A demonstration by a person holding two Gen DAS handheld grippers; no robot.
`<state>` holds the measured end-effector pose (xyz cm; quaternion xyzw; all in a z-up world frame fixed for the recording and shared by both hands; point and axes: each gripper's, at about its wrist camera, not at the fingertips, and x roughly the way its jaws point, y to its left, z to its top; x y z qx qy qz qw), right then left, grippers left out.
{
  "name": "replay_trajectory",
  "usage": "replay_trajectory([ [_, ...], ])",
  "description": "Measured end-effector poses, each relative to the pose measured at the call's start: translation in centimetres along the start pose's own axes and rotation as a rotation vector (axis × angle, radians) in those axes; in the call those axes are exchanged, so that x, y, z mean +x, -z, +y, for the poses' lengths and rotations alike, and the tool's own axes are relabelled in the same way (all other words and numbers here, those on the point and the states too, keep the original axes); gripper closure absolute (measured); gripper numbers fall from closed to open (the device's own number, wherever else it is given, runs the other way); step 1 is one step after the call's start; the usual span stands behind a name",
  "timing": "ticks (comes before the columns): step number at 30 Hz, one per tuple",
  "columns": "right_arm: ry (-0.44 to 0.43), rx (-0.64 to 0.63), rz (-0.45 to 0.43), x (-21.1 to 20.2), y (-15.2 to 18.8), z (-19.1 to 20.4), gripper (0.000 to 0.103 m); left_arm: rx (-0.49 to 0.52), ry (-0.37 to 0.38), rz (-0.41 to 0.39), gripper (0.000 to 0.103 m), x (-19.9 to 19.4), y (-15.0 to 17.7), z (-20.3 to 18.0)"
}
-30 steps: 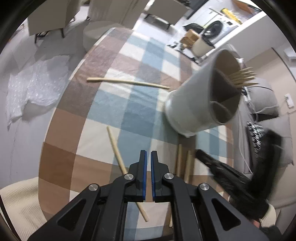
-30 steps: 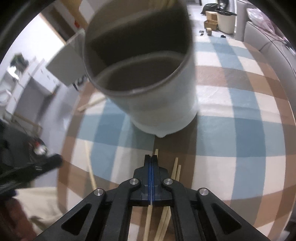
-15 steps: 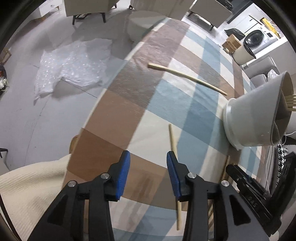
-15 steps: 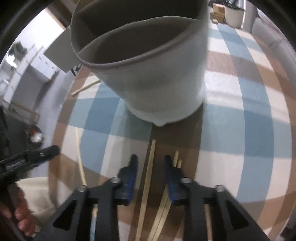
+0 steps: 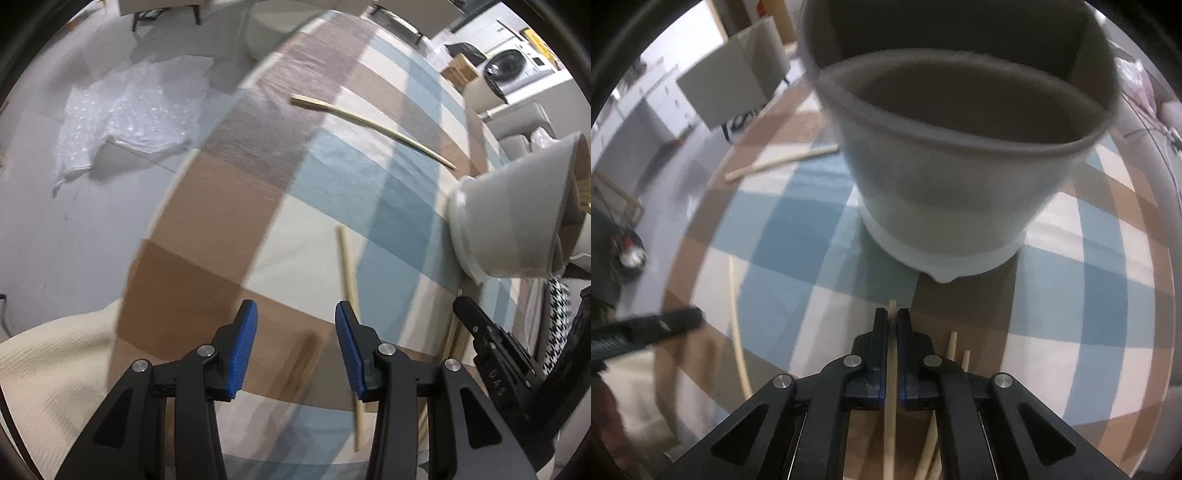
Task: Organize utensils
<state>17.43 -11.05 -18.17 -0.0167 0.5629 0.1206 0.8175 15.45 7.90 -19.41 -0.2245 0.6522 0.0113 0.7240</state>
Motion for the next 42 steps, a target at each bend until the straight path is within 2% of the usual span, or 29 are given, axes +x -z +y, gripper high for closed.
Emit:
replay_trajectory([
  [3, -0.067, 0.072, -0.053, -2.0, -0.1, -1.3, 0.099, 0.029, 0.006, -0.001, 0.065, 0.2, -0.1, -1.2],
  [5, -0.112, 0.136, -0.081, -3.2, 0.2, -2.5, 0.099, 0.046, -0.002, 0.002, 0.058, 0.5, -0.2, -1.8],
  [10, -0.199, 0.260, -0.122, -5.5, 1.5, -5.7, 0.099, 0.050, -0.045, -0.019, 0.050, 0.9, -0.8, -2.6],
  [13, -0.227, 0.298, -0.148, -6.5, 2.1, -6.2, 0.100, 0.100, -0.120, -0.033, 0.050, 1.4, -0.6, -3.9],
  [15, -0.234, 0.311, -0.171, -7.7, 2.5, -6.8, 0.099, 0.173, -0.210, -0.037, 0.050, 1.9, -0.2, -5.2],
  [16, -0.238, 0.314, -0.178, -7.4, 2.6, -7.1, 0.100, 0.199, -0.250, -0.040, 0.054, 2.2, -0.1, -5.7],
  [17, -0.244, 0.317, -0.188, -8.0, 3.1, -7.7, 0.100, 0.217, -0.276, -0.047, 0.064, 2.3, 0.1, -6.1],
  [18, -0.244, 0.323, -0.198, -8.4, 3.3, -7.9, 0.100, 0.233, -0.284, -0.060, 0.070, 2.3, 0.2, -6.5],
  [19, -0.248, 0.329, -0.205, -8.3, 3.1, -7.9, 0.100, 0.234, -0.284, -0.065, 0.082, 2.3, 0.2, -6.7],
  [20, -0.251, 0.336, -0.213, -8.7, 3.4, -8.1, 0.100, 0.235, -0.281, -0.067, 0.091, 2.4, 0.2, -7.0],
  [22, -0.251, 0.353, -0.233, -9.4, 3.8, -8.8, 0.100, 0.246, -0.276, -0.072, 0.100, 2.6, 0.4, -7.5],
  [24, -0.250, 0.360, -0.245, -9.7, 4.2, -9.4, 0.100, 0.243, -0.260, -0.086, 0.101, 2.7, 0.5, -7.8],
  [27, -0.246, 0.368, -0.265, -10.5, 4.6, -10.1, 0.100, 0.229, -0.183, -0.096, 0.102, 2.5, 1.1, -8.1],
  [32, -0.243, 0.365, -0.305, -11.8, 4.9, -10.7, 0.100, 0.234, -0.062, -0.177, 0.102, -0.1, 2.1, -8.7],
  [38, -0.245, 0.308, -0.353, -13.2, 4.9, -9.6, 0.100, 0.288, 0.014, -0.285, 0.102, -4.0, 4.3, -9.9],
  [42, -0.243, 0.252, -0.384, -14.2, 5.2, -8.3, 0.100, 0.344, 0.037, -0.320, 0.102, -5.7, 6.2, -11.3],
])
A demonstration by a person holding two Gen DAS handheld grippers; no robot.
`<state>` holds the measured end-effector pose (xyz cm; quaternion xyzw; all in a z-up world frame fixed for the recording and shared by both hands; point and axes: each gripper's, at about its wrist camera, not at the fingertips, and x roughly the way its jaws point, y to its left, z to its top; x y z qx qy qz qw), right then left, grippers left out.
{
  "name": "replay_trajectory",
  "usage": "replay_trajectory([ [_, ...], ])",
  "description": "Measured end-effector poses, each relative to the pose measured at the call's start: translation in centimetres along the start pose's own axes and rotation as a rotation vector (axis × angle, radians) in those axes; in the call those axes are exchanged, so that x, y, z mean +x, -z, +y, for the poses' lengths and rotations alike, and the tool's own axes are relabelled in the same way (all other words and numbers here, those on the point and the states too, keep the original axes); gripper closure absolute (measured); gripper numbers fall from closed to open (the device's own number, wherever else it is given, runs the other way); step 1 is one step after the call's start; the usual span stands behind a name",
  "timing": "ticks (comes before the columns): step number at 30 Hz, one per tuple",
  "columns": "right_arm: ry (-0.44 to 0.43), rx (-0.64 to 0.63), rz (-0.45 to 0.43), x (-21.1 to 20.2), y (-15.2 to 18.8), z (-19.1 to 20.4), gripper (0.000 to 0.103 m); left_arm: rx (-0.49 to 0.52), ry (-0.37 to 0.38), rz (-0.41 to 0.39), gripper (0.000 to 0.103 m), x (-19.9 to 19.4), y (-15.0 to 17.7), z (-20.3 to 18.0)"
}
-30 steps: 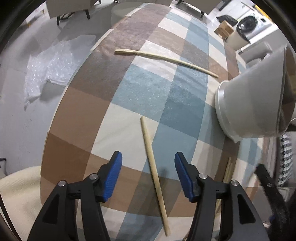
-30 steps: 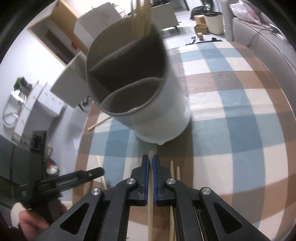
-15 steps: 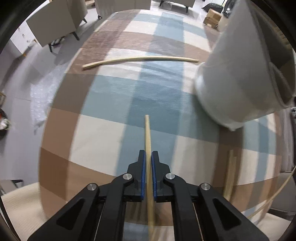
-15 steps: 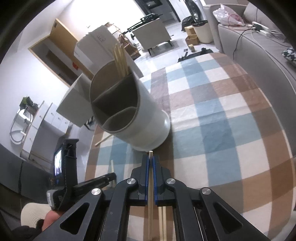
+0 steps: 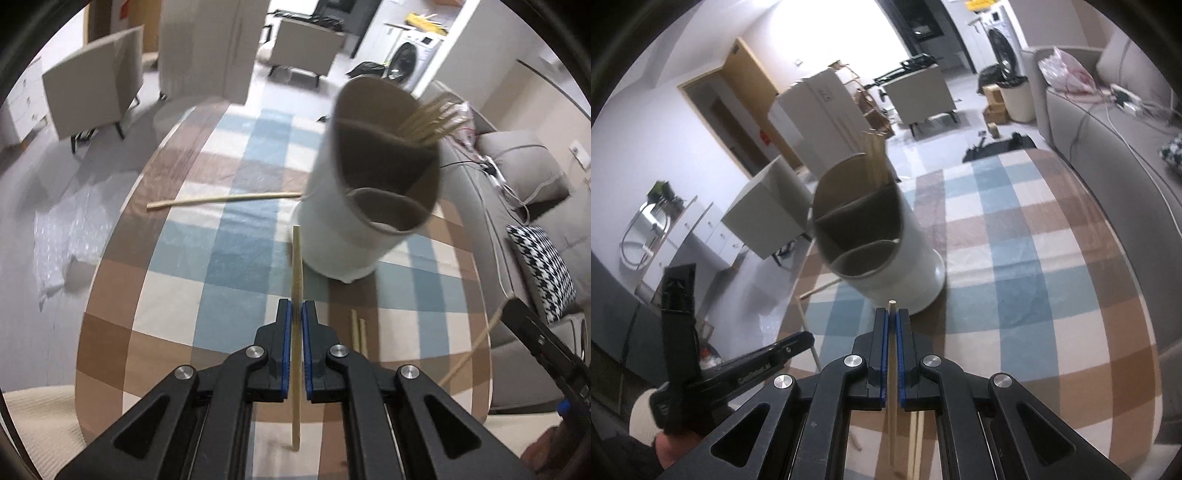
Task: Organize utensils
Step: 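Raise both held chopsticks upright toward the utensil holder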
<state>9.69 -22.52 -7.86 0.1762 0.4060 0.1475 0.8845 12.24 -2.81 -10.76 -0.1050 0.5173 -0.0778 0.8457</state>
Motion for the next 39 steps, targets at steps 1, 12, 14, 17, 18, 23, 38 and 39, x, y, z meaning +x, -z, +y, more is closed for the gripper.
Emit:
replay_trajectory([
  [1, 0.001, -0.008, -0.005, -0.1, 0.1, 0.2, 0.100, 0.016, 0.003, -0.003, 0.102, -0.1, 0.0, -0.3],
  [12, 0.035, -0.028, -0.058, -2.3, 0.2, 0.3, 0.100, 0.112, 0.042, -0.017, 0.103, -2.0, -0.6, -2.4],
  [14, 0.040, -0.025, -0.069, -2.6, 0.0, 0.1, 0.100, 0.140, 0.048, -0.029, 0.103, -2.7, -0.7, -3.0],
  [17, 0.045, -0.017, -0.085, -3.2, -0.2, 0.0, 0.100, 0.153, 0.062, -0.033, 0.103, -3.2, -0.7, -3.4],
  [18, 0.044, -0.013, -0.091, -3.5, -0.3, -0.1, 0.100, 0.157, 0.064, -0.037, 0.103, -3.4, -0.8, -3.6],
  [23, 0.041, -0.005, -0.114, -4.5, -0.7, -0.3, 0.100, 0.164, 0.102, -0.033, 0.103, -3.5, -0.6, -3.6],
  [38, 0.019, 0.082, -0.103, -3.6, -1.1, -2.3, 0.100, -0.064, 0.051, 0.149, 0.090, 1.2, -0.4, 2.2],
  [39, 0.018, 0.088, -0.101, -3.4, -1.2, -2.4, 0.100, -0.080, 0.033, 0.162, 0.084, 1.9, -0.5, 2.7],
])
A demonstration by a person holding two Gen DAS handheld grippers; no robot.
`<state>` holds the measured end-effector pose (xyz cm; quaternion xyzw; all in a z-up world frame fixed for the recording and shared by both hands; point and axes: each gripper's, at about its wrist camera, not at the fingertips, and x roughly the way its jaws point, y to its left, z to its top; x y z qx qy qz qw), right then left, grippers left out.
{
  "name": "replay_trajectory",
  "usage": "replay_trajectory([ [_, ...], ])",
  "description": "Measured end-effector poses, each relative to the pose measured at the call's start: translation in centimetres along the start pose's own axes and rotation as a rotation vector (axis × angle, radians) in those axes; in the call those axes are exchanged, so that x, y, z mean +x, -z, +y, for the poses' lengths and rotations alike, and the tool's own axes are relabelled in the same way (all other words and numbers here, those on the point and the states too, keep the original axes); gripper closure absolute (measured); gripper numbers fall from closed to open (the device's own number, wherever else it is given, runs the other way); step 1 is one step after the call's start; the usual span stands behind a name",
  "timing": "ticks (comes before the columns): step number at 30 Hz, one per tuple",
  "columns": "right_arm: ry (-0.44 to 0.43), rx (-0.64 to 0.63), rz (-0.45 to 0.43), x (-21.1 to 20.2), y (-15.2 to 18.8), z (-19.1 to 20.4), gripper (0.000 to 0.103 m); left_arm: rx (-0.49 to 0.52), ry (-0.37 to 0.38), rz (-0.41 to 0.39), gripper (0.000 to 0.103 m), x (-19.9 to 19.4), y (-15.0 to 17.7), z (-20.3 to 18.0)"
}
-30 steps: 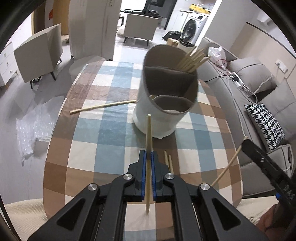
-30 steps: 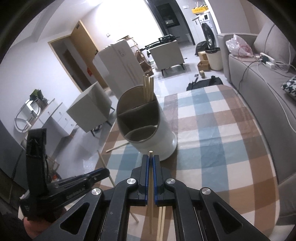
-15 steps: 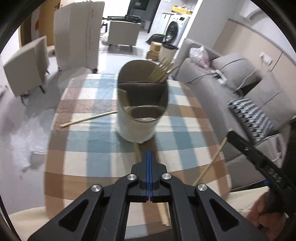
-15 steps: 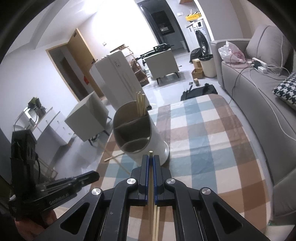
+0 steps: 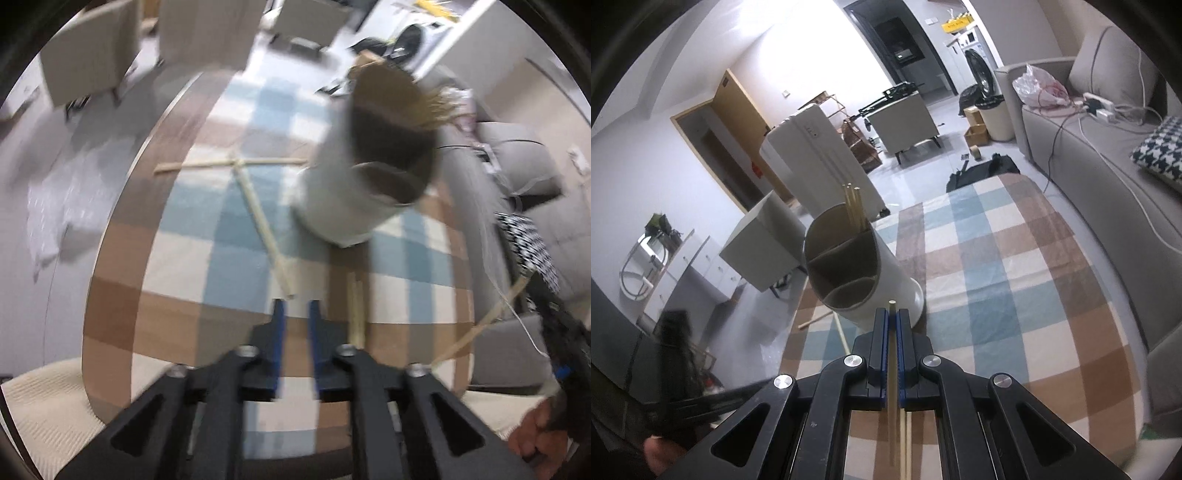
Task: Organize utensils
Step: 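Raise both held chopsticks upright toward the utensil holder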
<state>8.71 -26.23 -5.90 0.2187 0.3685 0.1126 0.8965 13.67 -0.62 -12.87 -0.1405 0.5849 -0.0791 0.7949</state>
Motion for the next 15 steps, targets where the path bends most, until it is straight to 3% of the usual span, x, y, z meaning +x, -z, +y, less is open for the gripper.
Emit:
replay_trajectory([
  [2, -0.003, 0.010, 0.006, 0.4, -0.1, -0.1, 0.100, -0.015, -0.046, -0.001, 0.066, 1.0, -0.6, 0.6],
  [3, -0.003, 0.012, 0.009, 0.6, -0.2, -0.2, 0.100, -0.024, -0.071, -0.009, 0.064, 1.3, -0.9, 0.9],
  [7, 0.003, 0.000, 0.018, 1.5, -0.5, -0.1, 0.100, -0.053, -0.053, -0.008, 0.052, 3.0, -3.5, 1.3],
  [15, 0.024, 0.004, 0.045, 3.1, -0.9, -0.9, 0.100, -0.045, -0.104, -0.019, 0.052, 7.0, -8.4, 1.9],
])
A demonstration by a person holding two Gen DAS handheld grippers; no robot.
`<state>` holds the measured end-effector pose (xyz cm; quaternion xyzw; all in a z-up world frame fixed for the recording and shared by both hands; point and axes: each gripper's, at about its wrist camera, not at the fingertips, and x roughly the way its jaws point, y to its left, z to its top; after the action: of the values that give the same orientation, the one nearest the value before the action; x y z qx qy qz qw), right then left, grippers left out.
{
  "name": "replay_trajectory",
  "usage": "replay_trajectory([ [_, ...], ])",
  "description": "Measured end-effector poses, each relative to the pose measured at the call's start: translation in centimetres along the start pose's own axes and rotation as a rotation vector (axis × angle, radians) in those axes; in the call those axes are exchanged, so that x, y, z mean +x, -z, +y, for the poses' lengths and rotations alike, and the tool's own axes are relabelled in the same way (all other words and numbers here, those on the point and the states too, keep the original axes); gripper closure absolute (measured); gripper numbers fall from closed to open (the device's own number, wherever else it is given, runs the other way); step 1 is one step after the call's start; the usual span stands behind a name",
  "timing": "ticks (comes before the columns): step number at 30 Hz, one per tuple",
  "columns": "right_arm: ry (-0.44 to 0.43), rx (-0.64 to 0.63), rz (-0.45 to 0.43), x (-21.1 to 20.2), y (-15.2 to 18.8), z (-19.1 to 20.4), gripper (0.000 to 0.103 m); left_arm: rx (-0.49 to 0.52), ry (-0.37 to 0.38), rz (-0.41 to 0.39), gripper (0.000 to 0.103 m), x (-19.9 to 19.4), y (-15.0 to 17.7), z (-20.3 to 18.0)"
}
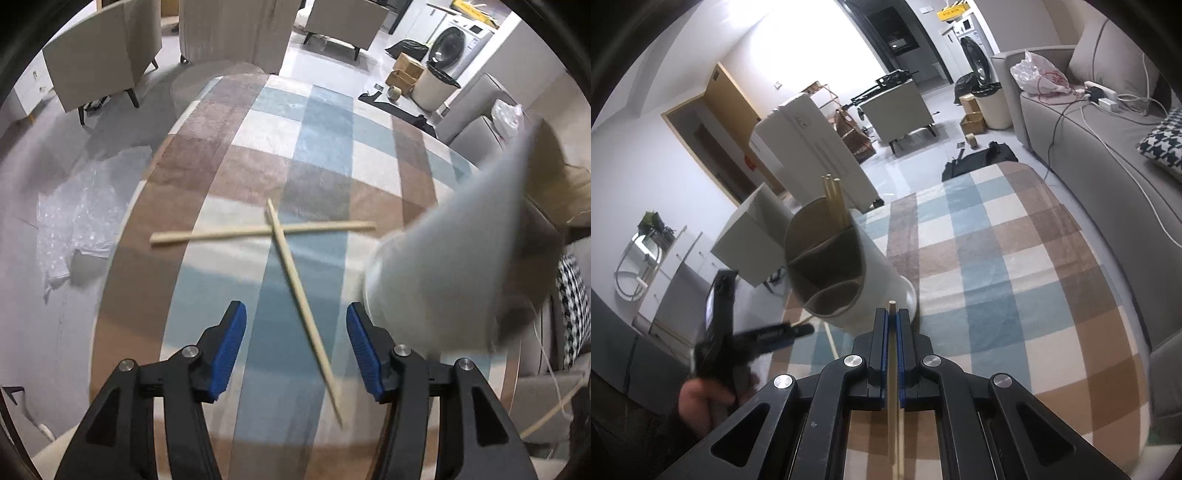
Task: Organize utensils
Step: 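Raise both held chopsticks upright toward the utensil holder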
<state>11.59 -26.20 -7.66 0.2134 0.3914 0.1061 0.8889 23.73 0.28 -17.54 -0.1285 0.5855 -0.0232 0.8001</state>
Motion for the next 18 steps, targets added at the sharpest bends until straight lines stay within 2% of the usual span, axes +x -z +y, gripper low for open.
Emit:
replay_trajectory([
  [2, 0.004, 0.001, 0.006, 0.3, -0.1, -0.2, 0.100, -0.009, 0.002, 0.014, 0.052, 1.1, -0.9, 0.0],
  [7, 0.012, 0.016, 0.030, 1.4, -0.3, -0.7, 0.100, 0.021, -0.109, 0.014, 0.053, 2.4, -2.1, -0.5],
  [10, 0.013, 0.011, 0.037, 1.8, -0.4, -0.7, 0.100, 0.001, -0.108, 0.013, 0.069, 2.7, -2.2, 0.1],
  [14, 0.015, 0.008, 0.040, 1.9, -0.4, -0.7, 0.100, 0.025, -0.127, 0.006, 0.089, 3.2, -1.8, -0.2],
  [17, 0.017, 0.011, 0.042, 1.9, -0.3, -0.8, 0.100, 0.056, -0.142, 0.006, 0.100, 3.3, -1.7, -0.5],
  [18, 0.019, 0.011, 0.042, 1.8, -0.2, -0.9, 0.100, 0.059, -0.141, 0.004, 0.101, 3.3, -1.6, -0.5],
])
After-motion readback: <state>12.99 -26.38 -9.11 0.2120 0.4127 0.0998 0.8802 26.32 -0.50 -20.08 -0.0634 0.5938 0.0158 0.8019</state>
